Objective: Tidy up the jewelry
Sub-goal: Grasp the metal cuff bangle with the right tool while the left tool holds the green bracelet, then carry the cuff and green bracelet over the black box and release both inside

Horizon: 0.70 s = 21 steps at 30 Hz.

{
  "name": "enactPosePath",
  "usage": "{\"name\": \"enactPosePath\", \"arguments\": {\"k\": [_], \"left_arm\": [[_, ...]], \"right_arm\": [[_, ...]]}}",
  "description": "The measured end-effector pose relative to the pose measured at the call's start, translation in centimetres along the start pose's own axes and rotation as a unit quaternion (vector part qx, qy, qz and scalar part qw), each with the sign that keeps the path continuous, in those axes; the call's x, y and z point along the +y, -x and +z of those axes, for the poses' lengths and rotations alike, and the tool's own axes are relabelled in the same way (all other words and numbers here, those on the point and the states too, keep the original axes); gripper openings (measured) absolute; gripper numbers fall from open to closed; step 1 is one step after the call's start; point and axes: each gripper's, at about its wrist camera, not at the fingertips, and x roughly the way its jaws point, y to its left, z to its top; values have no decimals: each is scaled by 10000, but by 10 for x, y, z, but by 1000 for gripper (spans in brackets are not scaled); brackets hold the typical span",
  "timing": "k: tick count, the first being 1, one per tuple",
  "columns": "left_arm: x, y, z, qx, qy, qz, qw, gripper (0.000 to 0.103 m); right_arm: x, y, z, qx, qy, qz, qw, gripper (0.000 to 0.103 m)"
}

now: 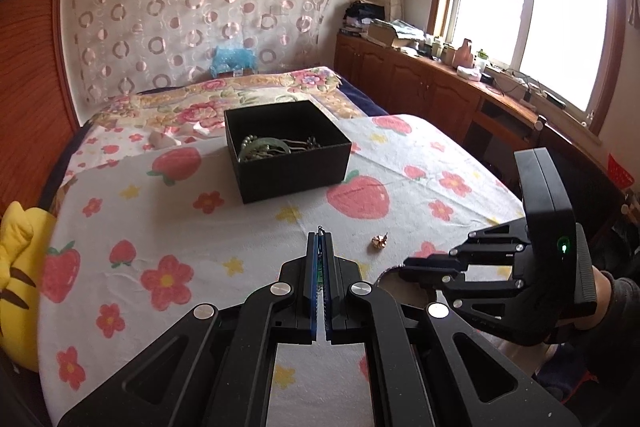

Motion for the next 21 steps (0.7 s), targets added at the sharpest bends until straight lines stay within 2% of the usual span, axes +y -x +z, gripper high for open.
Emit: {"name": "enactPosePath", "arguments": {"k": [4,10,21], "left_arm": [[5,-2,-1,2,55,24,10000,1],[11,1,3,-74,126,41,9999,1],[24,4,34,-339,71,123,9993,1]], "right_arm": [[3,2,3,-35,0,83,10000,6],[-2,15,17,-313,-10,70,9995,6],[-32,15,77,-742,-66,-55,9972,5]]}}
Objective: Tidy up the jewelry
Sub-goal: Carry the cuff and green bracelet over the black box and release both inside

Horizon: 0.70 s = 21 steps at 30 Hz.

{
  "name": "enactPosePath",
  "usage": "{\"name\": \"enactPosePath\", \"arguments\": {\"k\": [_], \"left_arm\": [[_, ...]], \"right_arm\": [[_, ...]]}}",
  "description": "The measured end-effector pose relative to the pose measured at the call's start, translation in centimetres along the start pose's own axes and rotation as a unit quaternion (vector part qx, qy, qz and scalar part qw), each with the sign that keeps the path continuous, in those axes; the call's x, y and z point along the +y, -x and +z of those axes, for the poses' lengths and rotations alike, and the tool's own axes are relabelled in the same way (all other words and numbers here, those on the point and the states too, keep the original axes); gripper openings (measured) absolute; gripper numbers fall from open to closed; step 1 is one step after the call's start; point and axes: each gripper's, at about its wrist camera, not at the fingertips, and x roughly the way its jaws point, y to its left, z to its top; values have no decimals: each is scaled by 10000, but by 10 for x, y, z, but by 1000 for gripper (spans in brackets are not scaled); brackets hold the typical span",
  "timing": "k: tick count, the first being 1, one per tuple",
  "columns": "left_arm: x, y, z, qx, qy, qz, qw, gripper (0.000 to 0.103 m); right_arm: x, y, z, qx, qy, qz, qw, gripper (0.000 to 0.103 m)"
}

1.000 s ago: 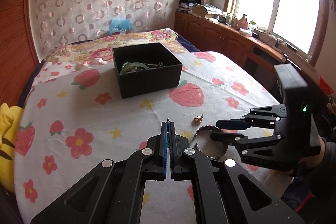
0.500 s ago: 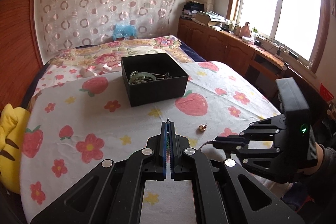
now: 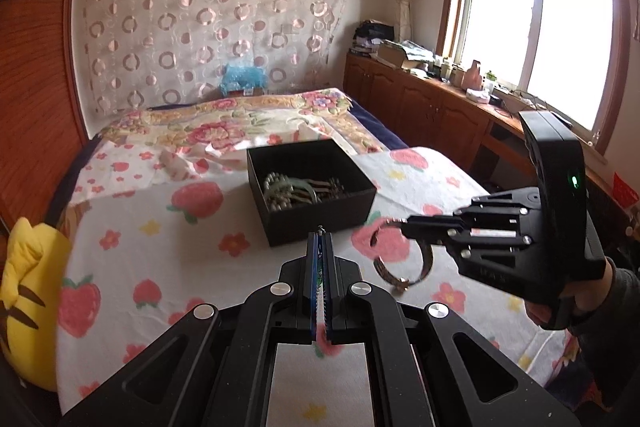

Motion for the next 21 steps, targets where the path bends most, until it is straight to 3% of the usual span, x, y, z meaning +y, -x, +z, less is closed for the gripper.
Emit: {"name": "enactPosePath", "arguments": {"k": [7,21], "left_arm": [[11,-14,26,-88,-19,9,10000,1],[26,-68,75,-101,1,-17,9999,1]], "right_arm": [[-23,-19,39,-167,32,-128,9998,5],[-59,-97,81,199,120,-166,9996,6]]}}
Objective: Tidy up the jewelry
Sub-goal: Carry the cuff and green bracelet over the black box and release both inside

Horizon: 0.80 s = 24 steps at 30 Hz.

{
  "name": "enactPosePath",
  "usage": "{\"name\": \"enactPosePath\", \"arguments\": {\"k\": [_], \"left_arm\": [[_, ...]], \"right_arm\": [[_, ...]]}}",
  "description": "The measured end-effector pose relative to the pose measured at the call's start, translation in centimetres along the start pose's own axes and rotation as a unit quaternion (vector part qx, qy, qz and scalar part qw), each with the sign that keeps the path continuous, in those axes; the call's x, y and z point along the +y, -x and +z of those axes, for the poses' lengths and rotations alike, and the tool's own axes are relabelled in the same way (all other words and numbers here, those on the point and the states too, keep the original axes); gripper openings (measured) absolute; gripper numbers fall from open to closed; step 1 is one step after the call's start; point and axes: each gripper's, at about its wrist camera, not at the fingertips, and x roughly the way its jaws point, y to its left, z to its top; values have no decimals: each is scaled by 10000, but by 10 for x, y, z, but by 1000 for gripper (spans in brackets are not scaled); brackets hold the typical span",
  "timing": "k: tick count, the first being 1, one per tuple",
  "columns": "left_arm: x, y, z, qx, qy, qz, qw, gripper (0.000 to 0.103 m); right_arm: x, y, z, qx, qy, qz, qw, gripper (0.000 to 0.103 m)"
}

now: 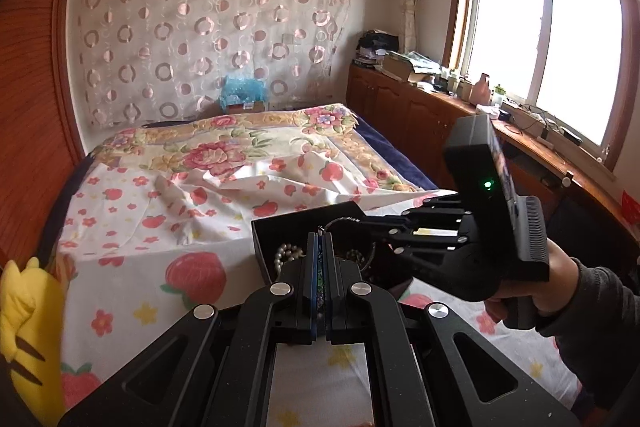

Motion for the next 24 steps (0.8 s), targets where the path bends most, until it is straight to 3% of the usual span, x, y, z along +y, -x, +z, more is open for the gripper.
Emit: {"name": "enactPosePath", "arguments": {"k": [8,24], "left_arm": [[2,-26,5,168,-41,14,9998,1],[-7,-45,14,276,-146,164,9994,2]], "right_arm": [[-16,-3,3,-140,-266,274,9992,6],[-21,43,-28,-342,-348,159,9987,6]]}}
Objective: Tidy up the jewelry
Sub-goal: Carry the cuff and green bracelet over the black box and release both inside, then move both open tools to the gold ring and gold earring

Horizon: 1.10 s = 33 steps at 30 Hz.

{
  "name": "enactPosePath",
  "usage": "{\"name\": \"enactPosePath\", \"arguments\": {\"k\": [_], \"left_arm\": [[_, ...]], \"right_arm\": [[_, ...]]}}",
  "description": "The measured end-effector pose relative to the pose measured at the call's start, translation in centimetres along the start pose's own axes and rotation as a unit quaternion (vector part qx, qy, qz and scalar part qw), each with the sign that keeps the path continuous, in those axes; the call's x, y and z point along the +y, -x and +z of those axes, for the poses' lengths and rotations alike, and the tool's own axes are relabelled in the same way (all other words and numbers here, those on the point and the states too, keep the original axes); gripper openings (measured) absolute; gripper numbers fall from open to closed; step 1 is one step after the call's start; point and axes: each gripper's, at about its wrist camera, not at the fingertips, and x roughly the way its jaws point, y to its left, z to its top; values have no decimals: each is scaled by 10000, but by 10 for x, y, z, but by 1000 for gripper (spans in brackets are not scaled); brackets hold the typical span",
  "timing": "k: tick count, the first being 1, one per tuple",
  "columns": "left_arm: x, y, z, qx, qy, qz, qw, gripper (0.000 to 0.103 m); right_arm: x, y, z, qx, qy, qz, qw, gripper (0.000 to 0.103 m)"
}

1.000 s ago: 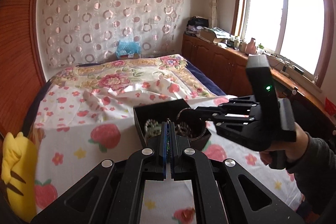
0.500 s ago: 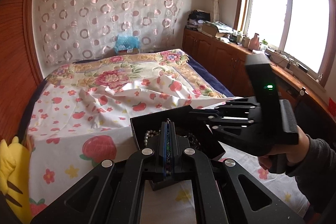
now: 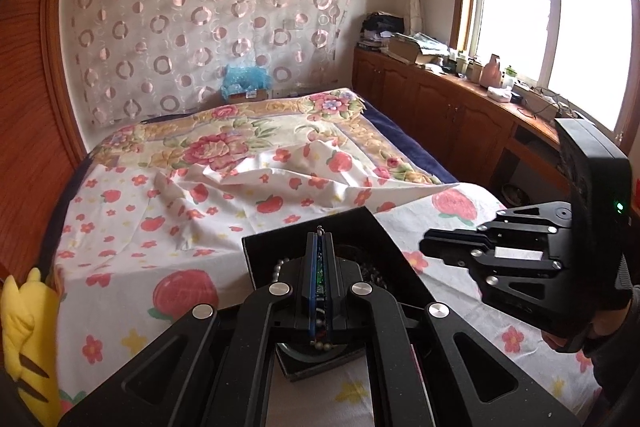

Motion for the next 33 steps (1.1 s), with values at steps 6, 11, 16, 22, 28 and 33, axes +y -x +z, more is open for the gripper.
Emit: {"name": "enactPosePath", "arguments": {"k": [6,11,16,22,28,33], "left_arm": [[1,5,-6,2,40,2,10000,29],[1,21,-14,-57,32,43,10000,32],[-1,34,-35,44,36,84,9999,38],[-4,51,-63,159,101,95,9998,38],[-8,68,-85,204,119,56,9997,41],[-11,80,-101,244,73,39,9997,41]], "right_arm": [[11,14,-21,38,-27,47,10000,6],[18,20,-39,124,-116,47,9998,6],[29,23,-57,274,-98,60,9996,6],[40,31,-72,399,-91,49,9991,9],[50,33,-86,492,-128,3,9987,37],[63,33,-96,571,-125,49,9983,37]]}}
